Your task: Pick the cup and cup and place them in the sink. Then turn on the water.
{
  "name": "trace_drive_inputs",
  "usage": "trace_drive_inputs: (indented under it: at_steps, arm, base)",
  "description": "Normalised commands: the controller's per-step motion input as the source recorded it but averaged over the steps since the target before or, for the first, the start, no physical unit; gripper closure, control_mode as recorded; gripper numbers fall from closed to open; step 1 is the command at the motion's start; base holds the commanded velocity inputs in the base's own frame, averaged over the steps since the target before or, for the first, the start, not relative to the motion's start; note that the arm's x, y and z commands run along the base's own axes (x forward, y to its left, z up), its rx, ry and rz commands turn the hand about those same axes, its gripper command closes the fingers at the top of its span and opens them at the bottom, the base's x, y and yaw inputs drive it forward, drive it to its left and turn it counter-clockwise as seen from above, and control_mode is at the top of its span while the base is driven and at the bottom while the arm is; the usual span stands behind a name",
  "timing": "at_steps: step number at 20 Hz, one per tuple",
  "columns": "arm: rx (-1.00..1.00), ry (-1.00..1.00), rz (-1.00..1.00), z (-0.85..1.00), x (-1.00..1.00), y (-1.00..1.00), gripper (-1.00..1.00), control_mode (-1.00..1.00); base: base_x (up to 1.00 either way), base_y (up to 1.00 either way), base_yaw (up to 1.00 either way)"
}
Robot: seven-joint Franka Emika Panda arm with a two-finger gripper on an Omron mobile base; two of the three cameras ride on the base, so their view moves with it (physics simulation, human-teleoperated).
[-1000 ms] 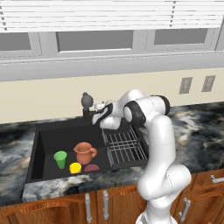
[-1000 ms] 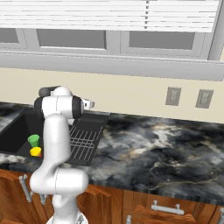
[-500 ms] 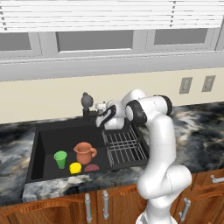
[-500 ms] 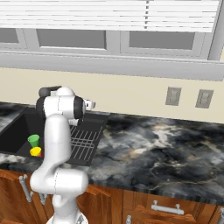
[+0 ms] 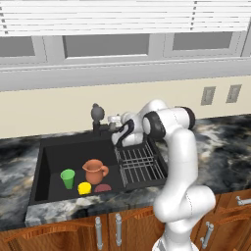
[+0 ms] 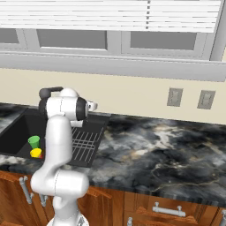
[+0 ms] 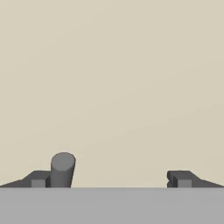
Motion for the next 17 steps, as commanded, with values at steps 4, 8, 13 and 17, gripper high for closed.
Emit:
trace_drive_inputs:
  at_steps: [4,8,13,17]
  arm:
    - [0.03,0.0,0.03,0.0,0.0,-0.44,-1.0,-1.0]
    - [0.04,0.0,0.02,0.0,0.0,-0.46,-1.0,-1.0]
    - [0.03,0.0,0.02,0.0,0.01,-0.43,-1.0,-1.0]
    - [0.03,0.0,0.02,0.0,0.0,-0.44,-1.0,-1.0]
  base:
    - [0.0,0.0,0.0]
    - [0.0,0.0,0.0]
    - [0.0,0.0,0.0]
    - [0.0,0.0,0.0]
